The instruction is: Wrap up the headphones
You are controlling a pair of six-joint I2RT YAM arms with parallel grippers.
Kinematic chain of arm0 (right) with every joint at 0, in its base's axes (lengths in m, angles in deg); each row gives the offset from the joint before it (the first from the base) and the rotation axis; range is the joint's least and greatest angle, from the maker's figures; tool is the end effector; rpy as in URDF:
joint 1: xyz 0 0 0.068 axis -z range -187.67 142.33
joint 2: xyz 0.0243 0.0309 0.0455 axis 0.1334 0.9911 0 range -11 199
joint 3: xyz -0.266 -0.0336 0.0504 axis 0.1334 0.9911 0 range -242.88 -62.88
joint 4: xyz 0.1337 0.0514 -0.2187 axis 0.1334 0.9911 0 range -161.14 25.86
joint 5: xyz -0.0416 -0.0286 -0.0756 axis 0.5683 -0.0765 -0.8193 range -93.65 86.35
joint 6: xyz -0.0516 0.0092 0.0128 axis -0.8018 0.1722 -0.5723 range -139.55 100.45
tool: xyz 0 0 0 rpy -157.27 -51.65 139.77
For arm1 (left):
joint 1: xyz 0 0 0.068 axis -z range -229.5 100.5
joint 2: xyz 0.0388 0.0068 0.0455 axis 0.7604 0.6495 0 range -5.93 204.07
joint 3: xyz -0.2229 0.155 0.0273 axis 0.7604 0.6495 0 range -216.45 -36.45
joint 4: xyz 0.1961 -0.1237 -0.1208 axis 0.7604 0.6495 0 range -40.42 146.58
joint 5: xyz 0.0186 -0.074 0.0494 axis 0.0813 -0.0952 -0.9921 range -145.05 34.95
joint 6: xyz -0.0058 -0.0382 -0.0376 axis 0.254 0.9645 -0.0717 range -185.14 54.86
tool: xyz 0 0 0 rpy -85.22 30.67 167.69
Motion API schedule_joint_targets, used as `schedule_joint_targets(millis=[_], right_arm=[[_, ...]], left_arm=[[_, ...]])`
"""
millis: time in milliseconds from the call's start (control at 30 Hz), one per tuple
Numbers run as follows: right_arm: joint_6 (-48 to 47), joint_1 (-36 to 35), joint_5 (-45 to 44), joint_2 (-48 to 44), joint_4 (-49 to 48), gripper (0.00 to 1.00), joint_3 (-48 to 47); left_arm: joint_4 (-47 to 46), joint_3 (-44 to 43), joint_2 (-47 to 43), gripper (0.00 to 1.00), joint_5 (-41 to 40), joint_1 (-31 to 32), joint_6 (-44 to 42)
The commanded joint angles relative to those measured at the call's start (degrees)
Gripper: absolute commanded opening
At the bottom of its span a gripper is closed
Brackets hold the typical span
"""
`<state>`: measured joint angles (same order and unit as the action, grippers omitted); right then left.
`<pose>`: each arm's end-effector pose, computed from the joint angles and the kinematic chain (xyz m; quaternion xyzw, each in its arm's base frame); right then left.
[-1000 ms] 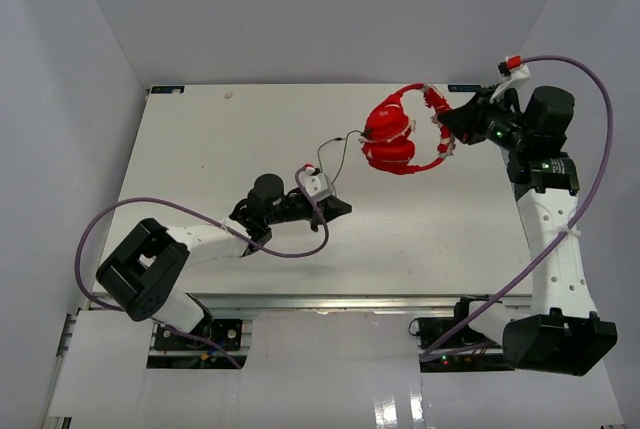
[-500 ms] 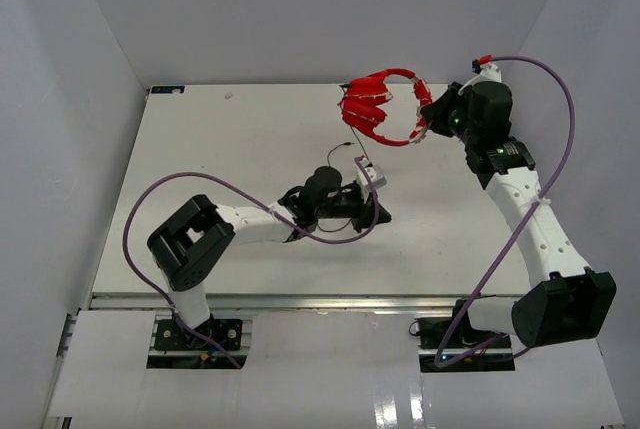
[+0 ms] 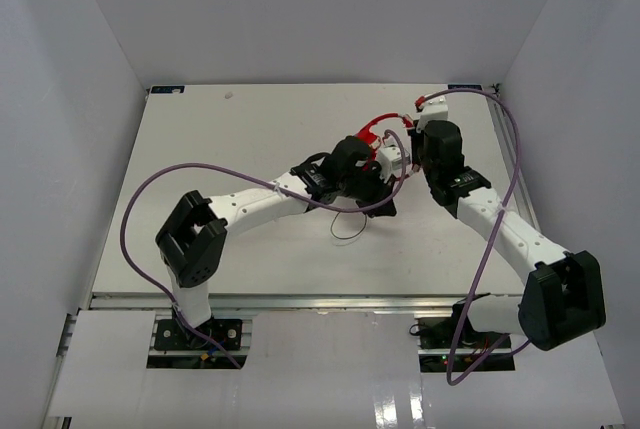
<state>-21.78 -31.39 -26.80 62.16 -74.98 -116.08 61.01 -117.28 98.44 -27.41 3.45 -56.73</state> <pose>0.2774 0.1065 0.3093 -0.0583 0.7900 -0.0477 0.6084 0.2402 -0.3457 0.2659 0.4284 0.7553 -0.4110 0.2777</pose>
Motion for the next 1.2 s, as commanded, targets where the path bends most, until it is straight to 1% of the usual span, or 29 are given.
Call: schedule_joint_targets(millis=[0,100,167,233,300,433,533,667,767,833,967,1033,1167], right_arm=[[-15.27,-0.44,14.50,-6.76,-11.36,0.08,5.35],[-20.94,-0.66,21.97,-7.58,-7.58,0.08,6.42],[-22.14,-0.63,24.83,-8.23,-6.90,0.08,7.26],[-22.49,-0.61,26.88,-8.73,-5.65,0.08,7.67],[-22.04,-0.43,29.04,-9.17,-4.45,0.08,7.48],[-19.22,0.34,34.79,-8.27,-1.83,0.08,6.25],[-12.78,2.71,36.98,-6.77,-1.40,0.08,4.31],[-6.19,8.31,40.72,-4.14,0.44,0.08,0.18],[-5.60,14.21,52.87,-2.41,2.61,0.08,-2.25],[-8.10,15.23,59.72,-2.63,4.08,0.08,-1.88],[-11.32,15.72,69.42,-3.85,8.01,0.08,-1.27],[-11.62,15.72,72.53,-4.63,9.00,0.08,-0.85],[-13.85,15.63,76.31,-6.43,13.24,0.08,-1.28]], left_arm=[[21.47,-10.27,-2.49,0.02,0.88,-0.47,-6.13],[32.61,-18.50,0.03,0.02,5.17,-1.39,-10.11],[37.85,-24.07,1.48,0.02,8.74,-2.19,-13.49],[40.47,-23.88,0.71,0.03,10.41,-3.06,-14.70],[40.11,-20.63,-1.87,0.03,13.63,-4.82,-15.35],[39.63,-17.52,-5.10,0.03,17.90,-7.33,-15.69],[40.39,-15.52,-6.41,0.03,20.24,-7.86,-15.51],[40.78,-12.23,-8.52,0.03,19.15,-7.96,-16.00],[40.85,-10.66,-11.39,0.01,13.68,-9.09,-17.65],[38.56,-9.83,-13.06,0.00,11.51,-9.92,-18.13],[33.49,-7.50,-15.49,0.01,9.73,-13.28,-19.52],[32.00,-7.36,-15.00,0.01,9.91,-14.74,-20.09],[32.70,-8.33,-11.95,0.00,9.13,-16.57,-22.50]])
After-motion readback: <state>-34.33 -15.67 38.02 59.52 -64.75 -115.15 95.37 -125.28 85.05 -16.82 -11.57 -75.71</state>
